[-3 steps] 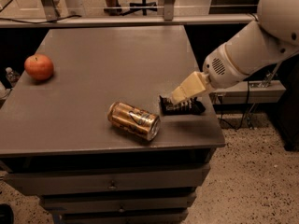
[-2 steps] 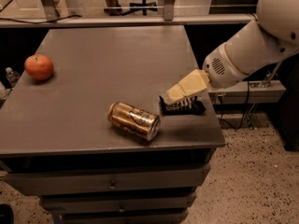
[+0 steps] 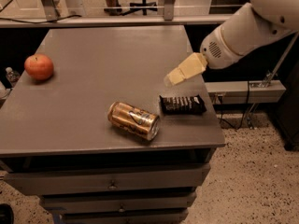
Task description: Move rxbar chocolate near orange can
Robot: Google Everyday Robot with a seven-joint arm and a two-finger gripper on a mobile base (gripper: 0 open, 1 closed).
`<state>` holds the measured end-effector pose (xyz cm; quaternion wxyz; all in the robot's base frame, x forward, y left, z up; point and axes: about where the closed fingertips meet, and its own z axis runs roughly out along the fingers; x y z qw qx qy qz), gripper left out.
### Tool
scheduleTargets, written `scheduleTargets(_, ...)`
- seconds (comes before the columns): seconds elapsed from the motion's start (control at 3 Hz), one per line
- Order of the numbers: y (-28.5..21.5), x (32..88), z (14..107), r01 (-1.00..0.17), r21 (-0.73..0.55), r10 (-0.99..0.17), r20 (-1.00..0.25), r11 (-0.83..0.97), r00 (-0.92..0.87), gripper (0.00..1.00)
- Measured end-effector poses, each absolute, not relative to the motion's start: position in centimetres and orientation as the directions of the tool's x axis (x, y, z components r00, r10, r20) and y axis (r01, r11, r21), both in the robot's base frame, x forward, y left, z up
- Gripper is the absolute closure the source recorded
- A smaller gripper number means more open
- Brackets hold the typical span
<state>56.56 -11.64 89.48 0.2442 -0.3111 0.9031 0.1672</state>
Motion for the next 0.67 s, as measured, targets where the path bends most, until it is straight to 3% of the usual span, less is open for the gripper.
scheduleTargets(0.67, -12.3, 65.6, 94.1, -0.698, -0.048, -0.531, -0.687, 0.714, -0.496, 0.0)
